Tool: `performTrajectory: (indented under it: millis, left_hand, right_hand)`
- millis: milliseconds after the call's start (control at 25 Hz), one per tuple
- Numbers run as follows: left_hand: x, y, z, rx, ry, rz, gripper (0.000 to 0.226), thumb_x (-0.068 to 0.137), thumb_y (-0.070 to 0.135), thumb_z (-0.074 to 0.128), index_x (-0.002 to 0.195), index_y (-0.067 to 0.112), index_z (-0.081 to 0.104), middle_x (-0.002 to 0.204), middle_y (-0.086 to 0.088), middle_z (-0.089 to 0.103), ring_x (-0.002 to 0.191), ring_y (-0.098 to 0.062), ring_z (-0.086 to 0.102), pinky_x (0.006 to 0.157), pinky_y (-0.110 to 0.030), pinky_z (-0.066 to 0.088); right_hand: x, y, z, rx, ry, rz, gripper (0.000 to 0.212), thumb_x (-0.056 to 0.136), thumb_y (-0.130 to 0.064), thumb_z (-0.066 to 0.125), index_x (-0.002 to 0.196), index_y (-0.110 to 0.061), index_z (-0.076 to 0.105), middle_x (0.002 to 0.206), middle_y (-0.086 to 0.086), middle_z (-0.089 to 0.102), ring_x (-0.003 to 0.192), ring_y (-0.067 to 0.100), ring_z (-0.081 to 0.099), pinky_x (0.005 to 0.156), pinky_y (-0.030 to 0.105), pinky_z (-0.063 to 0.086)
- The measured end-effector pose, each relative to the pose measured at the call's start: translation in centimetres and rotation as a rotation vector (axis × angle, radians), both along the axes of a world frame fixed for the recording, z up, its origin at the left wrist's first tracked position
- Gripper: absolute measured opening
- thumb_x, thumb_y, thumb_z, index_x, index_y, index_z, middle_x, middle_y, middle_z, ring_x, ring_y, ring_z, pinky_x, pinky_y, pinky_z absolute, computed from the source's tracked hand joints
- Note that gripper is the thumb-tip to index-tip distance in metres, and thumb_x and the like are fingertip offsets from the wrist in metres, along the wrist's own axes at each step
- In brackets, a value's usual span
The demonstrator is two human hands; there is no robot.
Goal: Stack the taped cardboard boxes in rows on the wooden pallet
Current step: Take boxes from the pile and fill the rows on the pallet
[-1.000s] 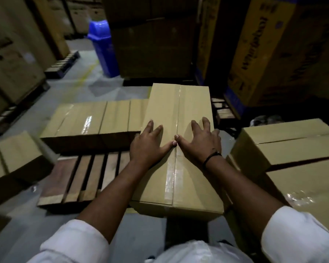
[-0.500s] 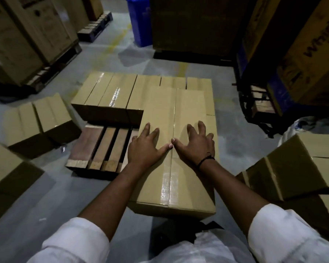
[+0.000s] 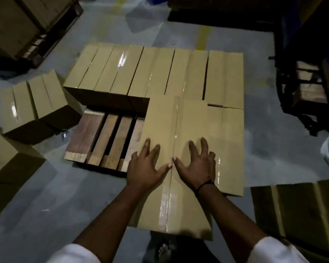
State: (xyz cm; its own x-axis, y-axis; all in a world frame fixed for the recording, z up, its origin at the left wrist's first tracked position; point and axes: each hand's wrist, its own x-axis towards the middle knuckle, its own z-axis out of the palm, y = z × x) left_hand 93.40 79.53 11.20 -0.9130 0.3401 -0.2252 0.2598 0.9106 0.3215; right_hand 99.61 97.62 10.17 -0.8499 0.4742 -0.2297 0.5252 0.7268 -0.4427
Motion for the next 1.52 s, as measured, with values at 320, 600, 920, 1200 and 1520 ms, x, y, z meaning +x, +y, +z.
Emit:
performTrajectory:
  millis: [320,600,920,1200,1520]
  left_hand:
    - [-7.3,3.4,-15.0,0.093,-0.019,0.052,0.090,0.077,0.088,0.051,0.154,0.044,0.040,0.170,0.022,0.000,0.151,-0.038,0.023,0.115,-0.055,0.032]
    - [-12.0,3.0,-23.6,0.117,-0.149,-0.107,0.093,0.080,0.081,0.060,0.159,0.047,0.026,0.168,0.022,-0.018,0.155,-0.038,0.009,0.117,-0.057,0.029]
    - [-11.3,1.4,-28.3,-0.167,-0.328,-0.383,0.098,0.090,0.059,0.066,0.162,0.045,0.000,0.165,0.001,-0.034,0.152,-0.037,-0.026,0.124,-0.061,0.007]
    - [-7.8,-2.1,-28.3,-0.146,-0.381,-0.327,0.104,0.089,0.052,0.072,0.162,0.046,-0.002,0.162,0.004,-0.040,0.154,-0.042,-0.016,0.121,-0.059,0.022]
    - [-8.6,-2.8,-28.3,-0.179,-0.434,-0.393,0.116,0.081,0.053,0.080,0.161,0.045,-0.003,0.161,0.006,-0.042,0.154,-0.042,-0.015,0.121,-0.059,0.022]
  right_hand:
    - [-6.0,2.5,-17.2,-0.011,0.051,-0.042,0.091,0.086,-0.075,0.052,0.161,-0.030,0.025,0.170,0.005,-0.001,0.137,0.036,0.033,0.110,0.049,0.042]
    - [-10.1,4.0,-24.4,0.027,0.039,-0.027,0.086,0.089,-0.070,0.054,0.160,-0.029,0.027,0.171,0.006,-0.003,0.141,0.038,0.027,0.113,0.050,0.034]
    - [-4.5,2.3,-27.7,-0.014,-0.431,0.165,0.107,0.087,-0.076,0.052,0.161,-0.035,-0.012,0.164,0.009,-0.036,0.148,0.045,-0.032,0.120,0.067,-0.008]
    - [1.4,-1.6,-27.9,-0.029,-0.542,0.229,0.144,0.064,-0.091,0.062,0.148,-0.034,-0.041,0.142,0.014,-0.061,0.135,0.046,-0.049,0.119,0.063,-0.017]
    - [0.9,-1.6,-27.6,0.000,-0.537,0.186,0.145,0.067,-0.084,0.070,0.156,-0.029,-0.031,0.152,0.028,-0.045,0.143,0.046,-0.039,0.123,0.060,-0.008]
